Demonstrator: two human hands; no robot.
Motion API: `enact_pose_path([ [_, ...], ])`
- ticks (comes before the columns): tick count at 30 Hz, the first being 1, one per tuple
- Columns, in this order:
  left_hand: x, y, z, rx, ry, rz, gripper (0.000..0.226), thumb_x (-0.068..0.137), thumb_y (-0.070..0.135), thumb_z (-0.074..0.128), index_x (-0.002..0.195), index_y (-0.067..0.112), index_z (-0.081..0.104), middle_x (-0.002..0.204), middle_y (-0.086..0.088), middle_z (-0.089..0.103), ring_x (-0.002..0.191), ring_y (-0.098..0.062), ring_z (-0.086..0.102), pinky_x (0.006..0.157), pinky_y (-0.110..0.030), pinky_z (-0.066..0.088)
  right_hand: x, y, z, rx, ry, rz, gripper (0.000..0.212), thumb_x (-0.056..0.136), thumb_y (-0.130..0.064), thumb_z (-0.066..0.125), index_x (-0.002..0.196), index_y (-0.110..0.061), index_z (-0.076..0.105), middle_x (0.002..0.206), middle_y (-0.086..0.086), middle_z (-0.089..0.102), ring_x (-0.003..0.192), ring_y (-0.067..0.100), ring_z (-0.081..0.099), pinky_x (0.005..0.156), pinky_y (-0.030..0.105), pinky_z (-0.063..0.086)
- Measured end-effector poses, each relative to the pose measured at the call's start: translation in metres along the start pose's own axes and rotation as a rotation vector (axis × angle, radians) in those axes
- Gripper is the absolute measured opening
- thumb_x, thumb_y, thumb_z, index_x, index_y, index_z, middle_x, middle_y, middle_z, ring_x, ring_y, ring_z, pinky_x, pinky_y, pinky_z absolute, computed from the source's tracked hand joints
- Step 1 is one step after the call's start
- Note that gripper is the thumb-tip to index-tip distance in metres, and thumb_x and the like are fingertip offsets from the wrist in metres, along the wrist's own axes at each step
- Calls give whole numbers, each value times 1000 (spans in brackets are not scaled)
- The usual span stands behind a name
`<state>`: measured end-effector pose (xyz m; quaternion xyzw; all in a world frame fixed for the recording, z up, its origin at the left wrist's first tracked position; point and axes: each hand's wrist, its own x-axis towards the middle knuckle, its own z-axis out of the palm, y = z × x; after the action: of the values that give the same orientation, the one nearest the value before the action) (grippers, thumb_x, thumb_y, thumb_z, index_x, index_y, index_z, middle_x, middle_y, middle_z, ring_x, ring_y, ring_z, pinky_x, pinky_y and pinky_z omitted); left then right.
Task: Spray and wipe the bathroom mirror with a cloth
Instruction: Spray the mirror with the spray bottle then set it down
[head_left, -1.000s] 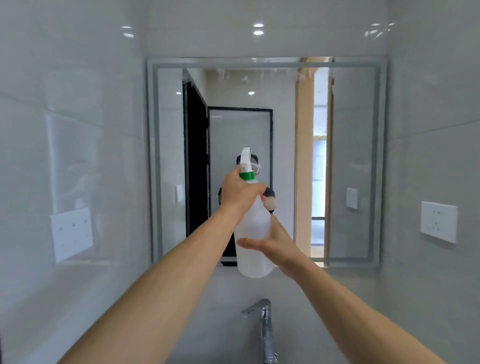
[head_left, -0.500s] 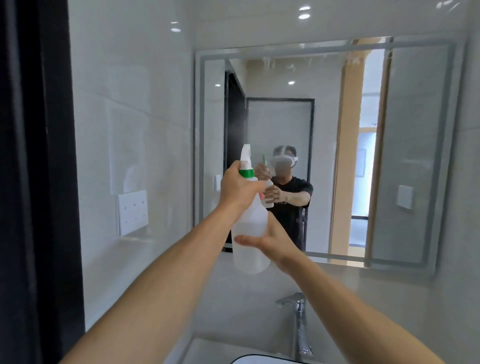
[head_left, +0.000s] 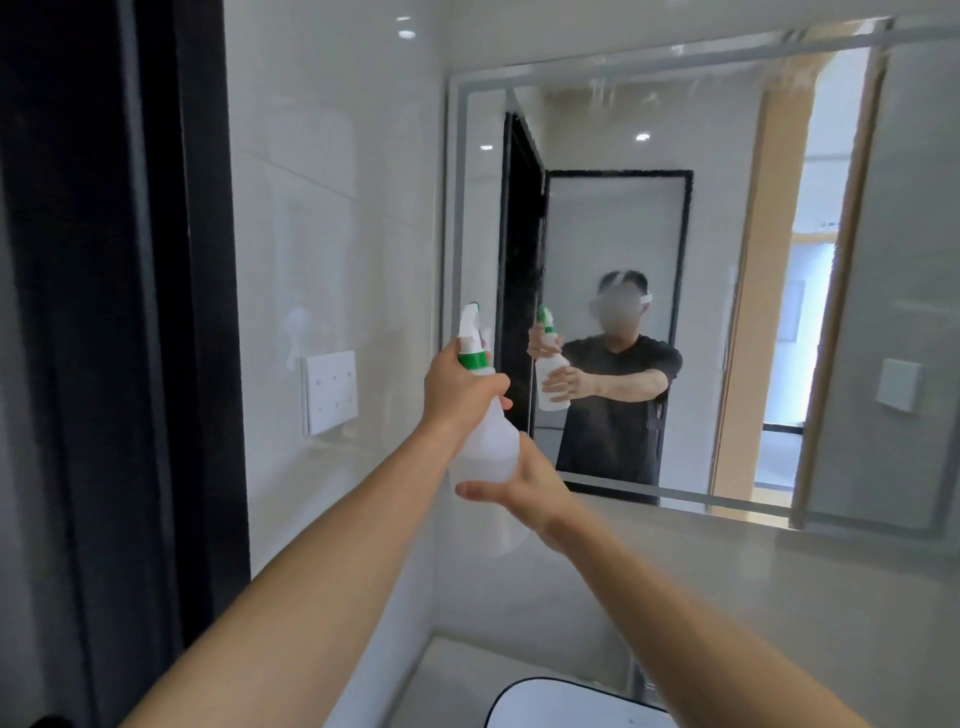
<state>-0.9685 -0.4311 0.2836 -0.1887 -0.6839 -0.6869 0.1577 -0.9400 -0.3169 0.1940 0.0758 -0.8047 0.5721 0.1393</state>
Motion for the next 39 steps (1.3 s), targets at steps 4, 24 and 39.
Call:
enact_pose_path([
  [4,-9,-19,-11,43,9,-26,38,74,-2,68,110,8,60,96,-5,63,49,-9,66,63,-35,61,-4,16,18,18,-18,35,84,66,-24,93,134,-22,43,123,-1,62,110,14,62,76,22,50],
  [24,-39,-97,-28,20,25,-208,45,60,0,72,103,10,63,89,2,67,73,-23,68,78,-53,60,-34,77,61,-27,-25,191,75,67,-26,91,126,-25,44,116,-4,59,107,20,59,82,36,50],
  [39,-56,-147,-21,53,-72,-312,25,65,2,67,87,9,59,80,-10,62,63,-32,73,72,-45,60,-58,125,77,45,-22,301,78,63,-29,91,124,-26,44,119,-2,60,108,18,61,94,43,56],
])
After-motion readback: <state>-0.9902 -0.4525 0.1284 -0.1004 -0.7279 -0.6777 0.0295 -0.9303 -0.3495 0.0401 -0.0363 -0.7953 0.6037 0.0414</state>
